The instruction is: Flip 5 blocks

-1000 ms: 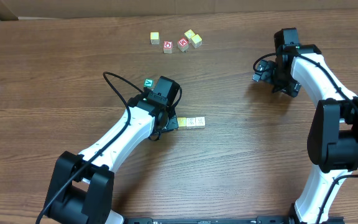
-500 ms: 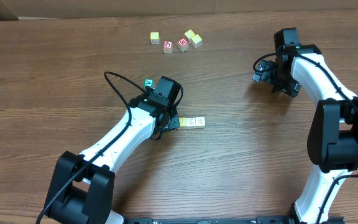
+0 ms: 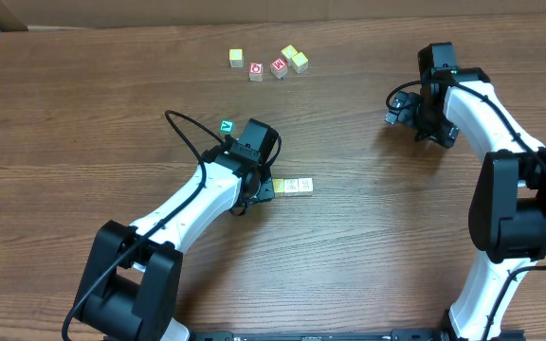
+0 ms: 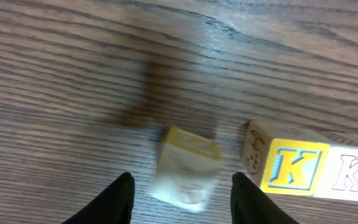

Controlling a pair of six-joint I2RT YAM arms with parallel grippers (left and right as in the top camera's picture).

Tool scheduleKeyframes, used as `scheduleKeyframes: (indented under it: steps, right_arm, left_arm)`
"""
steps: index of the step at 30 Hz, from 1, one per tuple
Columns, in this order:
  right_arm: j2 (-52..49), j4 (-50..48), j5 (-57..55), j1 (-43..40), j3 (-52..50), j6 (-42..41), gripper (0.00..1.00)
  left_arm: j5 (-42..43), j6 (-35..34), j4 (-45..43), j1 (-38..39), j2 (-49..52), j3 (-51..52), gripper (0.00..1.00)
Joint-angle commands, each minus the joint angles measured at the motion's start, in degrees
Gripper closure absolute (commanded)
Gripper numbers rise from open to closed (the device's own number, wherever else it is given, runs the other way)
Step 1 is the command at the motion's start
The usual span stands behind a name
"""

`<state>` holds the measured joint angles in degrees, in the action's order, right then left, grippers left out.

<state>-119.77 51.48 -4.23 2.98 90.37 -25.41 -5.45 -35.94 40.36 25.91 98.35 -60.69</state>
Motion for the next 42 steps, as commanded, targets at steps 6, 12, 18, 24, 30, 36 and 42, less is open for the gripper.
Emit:
scheduleKeyframes:
  steps: [6, 12, 18, 24, 30, 36, 42]
  right_arm:
    - [-0.04, -0.24, 0.33, -0.11, 1.18, 0.37, 0.0]
    - [-0.04, -0.24, 0.33, -0.11, 1.18, 0.37, 0.0]
    - [-0.04, -0.24, 0.33, -0.11, 1.18, 0.37, 0.0]
    - [-0.04, -0.24, 0.33, -0.11, 1.18, 0.37, 0.0]
    - [-0.04, -0.24, 0.33, -0.11, 1.18, 0.37, 0.0]
    - [-0.04, -0.24, 0.33, -0.11, 1.18, 0.37, 0.0]
    - [-0.04, -0.24, 0.33, -0.11, 1.18, 0.37, 0.0]
  left_arm:
    - [-4.83, 2.8, 7.1, -1.16, -1.86, -6.6, 0.58]
    - [-5.31, 2.75, 11.61, -1.14, -1.7, -8.0, 0.78]
    - [-7.04, 1.84, 14.29, -1.79, -1.42, -7.91, 0.96]
    - [-7.04, 1.84, 12.79, -1.99, 1.81, -6.91, 0.96]
    - [-7.26, 1.92, 11.28, -2.01, 7.65, -6.8, 0.96]
    - [-8.37, 1.9, 10.56, -2.32, 10.14, -6.8, 0.96]
    - [-5.99, 1.9, 10.12, -2.32, 10.14, -6.82, 0.96]
